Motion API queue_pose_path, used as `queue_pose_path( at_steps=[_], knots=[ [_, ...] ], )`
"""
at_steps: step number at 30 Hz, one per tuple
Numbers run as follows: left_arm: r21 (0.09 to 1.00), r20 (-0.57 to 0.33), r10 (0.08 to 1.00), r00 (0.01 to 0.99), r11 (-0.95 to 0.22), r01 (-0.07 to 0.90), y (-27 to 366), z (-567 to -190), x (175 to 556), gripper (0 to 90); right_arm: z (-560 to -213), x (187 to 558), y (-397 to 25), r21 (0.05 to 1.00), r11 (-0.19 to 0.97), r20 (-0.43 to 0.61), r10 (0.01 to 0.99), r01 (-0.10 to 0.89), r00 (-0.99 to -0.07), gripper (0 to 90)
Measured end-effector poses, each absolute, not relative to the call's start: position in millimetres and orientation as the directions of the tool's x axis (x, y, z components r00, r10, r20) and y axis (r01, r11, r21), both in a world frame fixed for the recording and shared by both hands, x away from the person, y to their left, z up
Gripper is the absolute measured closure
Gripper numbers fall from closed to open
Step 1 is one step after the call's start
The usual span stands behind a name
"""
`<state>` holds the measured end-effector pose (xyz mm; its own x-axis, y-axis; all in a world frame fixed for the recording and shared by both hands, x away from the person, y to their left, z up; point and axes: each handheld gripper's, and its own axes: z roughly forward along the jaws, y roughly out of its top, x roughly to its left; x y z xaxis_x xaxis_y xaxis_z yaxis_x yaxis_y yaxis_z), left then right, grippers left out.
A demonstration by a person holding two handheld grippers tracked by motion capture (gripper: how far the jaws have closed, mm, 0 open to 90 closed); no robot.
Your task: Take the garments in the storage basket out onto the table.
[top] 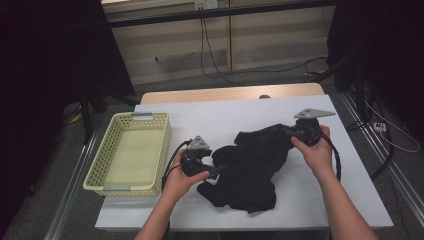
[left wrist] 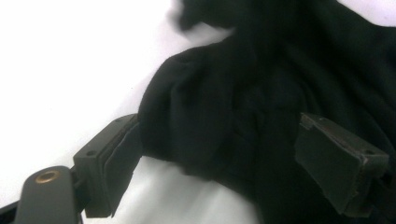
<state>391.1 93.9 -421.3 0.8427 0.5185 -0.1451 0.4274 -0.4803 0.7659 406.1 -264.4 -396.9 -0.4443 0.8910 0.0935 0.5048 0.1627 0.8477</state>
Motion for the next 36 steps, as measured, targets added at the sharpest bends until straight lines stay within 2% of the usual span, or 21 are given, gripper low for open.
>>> queue_pose_path(
  at_steps=[2,4,6,8,14,17,22,25,27,31,36],
  knots=[
    [0.766,-0.148,0.523,0.839,-0.476,0.432,95,-423,392,15.7,-400,419,-273,0.854,0.093,0.136,0.91,0.512,-0.391,85.8],
    [0.762,-0.153,0.527,0.836,-0.476,0.44,95,-425,394,15.7,-405,429,-276,0.842,0.094,0.131,0.919,0.53,-0.371,82.5],
    [0.758,-0.153,0.526,0.837,-0.48,0.441,96,-427,396,16.0,-410,433,-273,0.831,0.096,0.139,0.918,0.548,-0.372,69.8],
    [0.757,-0.154,0.529,0.835,-0.479,0.444,96,-429,397,17.1,-413,432,-266,0.82,0.133,0.116,0.914,0.557,-0.389,52.6],
    [0.75,-0.146,0.531,0.835,-0.491,0.443,90,-436,397,22.6,-412,410,-248,0.813,0.203,0.066,0.899,0.545,-0.432,27.8],
    [0.748,-0.129,0.534,0.836,-0.501,0.436,85,-439,397,28.1,-407,392,-241,0.816,0.262,0.018,0.879,0.515,-0.476,25.3],
    [0.744,-0.104,0.536,0.838,-0.517,0.423,81,-444,398,37.6,-411,358,-231,0.816,0.295,0.02,0.845,0.497,-0.534,23.5],
    [0.74,-0.104,0.529,0.842,-0.524,0.421,78,-448,399,48.0,-423,341,-225,0.806,0.315,0.029,0.825,0.501,-0.565,23.4],
    [0.727,-0.113,0.514,0.851,-0.541,0.423,75,-451,399,58.7,-432,332,-221,0.797,0.337,0.024,0.812,0.501,-0.583,23.6],
    [0.723,-0.117,0.498,0.859,-0.55,0.417,71,-451,397,69.5,-449,323,-215,0.773,0.36,0.042,0.793,0.523,-0.607,26.0],
    [0.72,-0.128,0.495,0.86,-0.55,0.423,73,-448,395,82.7,-446,314,-211,0.787,0.36,0.039,0.781,0.501,-0.623,30.9]
  ],
)
